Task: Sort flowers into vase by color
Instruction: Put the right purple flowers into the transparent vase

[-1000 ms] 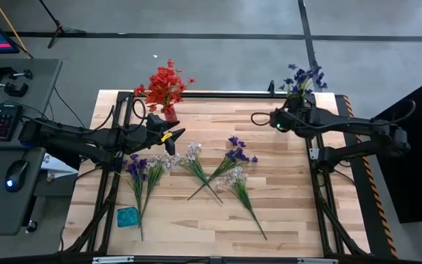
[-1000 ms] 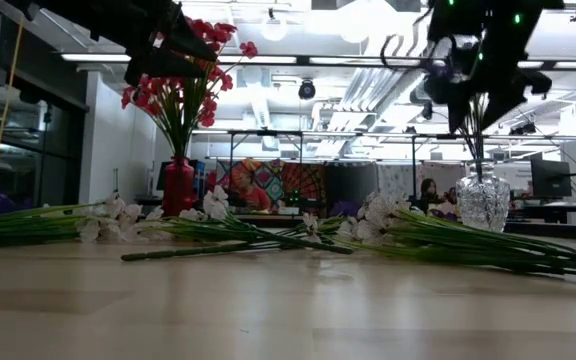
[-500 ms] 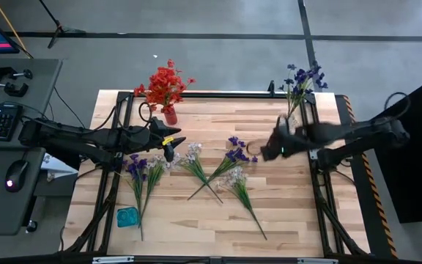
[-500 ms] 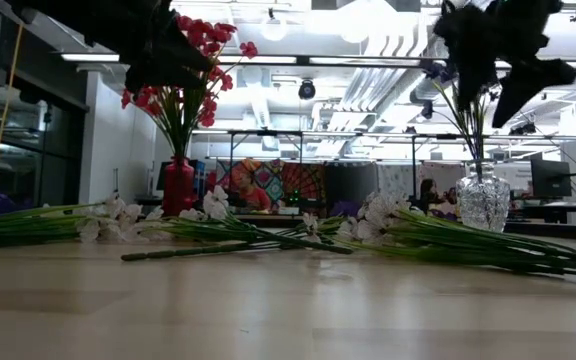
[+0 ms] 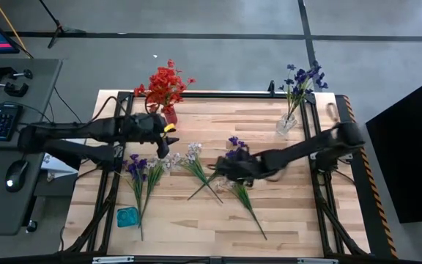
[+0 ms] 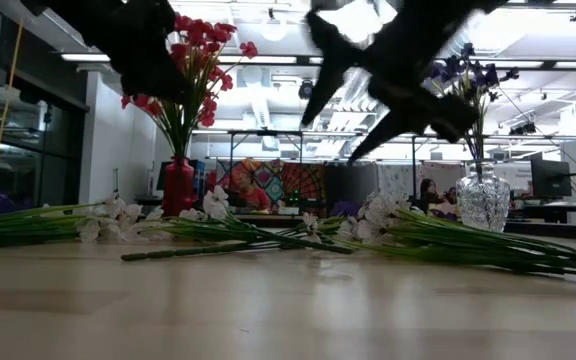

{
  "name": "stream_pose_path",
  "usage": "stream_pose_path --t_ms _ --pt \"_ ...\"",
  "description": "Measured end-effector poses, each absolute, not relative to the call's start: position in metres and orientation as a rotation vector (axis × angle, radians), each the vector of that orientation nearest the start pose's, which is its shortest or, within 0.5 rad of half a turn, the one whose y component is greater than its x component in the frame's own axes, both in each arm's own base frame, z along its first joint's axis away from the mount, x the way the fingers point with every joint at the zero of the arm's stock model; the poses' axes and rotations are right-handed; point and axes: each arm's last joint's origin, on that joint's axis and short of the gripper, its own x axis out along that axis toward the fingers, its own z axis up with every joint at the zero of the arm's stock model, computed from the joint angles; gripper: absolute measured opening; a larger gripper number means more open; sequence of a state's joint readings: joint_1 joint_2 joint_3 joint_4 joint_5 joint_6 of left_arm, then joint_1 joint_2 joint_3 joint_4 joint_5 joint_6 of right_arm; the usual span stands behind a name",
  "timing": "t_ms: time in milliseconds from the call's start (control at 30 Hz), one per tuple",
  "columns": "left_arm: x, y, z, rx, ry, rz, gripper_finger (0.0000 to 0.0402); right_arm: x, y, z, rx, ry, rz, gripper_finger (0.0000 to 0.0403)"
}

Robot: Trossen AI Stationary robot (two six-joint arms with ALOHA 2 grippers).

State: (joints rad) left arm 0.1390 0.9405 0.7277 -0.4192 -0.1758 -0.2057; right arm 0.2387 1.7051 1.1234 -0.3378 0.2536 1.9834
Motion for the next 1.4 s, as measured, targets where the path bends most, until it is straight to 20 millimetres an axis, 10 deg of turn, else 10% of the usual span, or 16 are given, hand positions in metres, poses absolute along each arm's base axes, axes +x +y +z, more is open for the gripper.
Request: stream_pose_path --t_ms 567,1400 --pt "0.188 0.043 0.269 -0.114 0.623 0.226 0.0191 0.43 0.06 0.168 1.697 0.594 -1.338 0.0259" --pt "0.179 0.042 0.276 -0.029 0.594 0.203 0.0191 0.421 0.05 0.18 1.783 0.774 -1.365 0.0259"
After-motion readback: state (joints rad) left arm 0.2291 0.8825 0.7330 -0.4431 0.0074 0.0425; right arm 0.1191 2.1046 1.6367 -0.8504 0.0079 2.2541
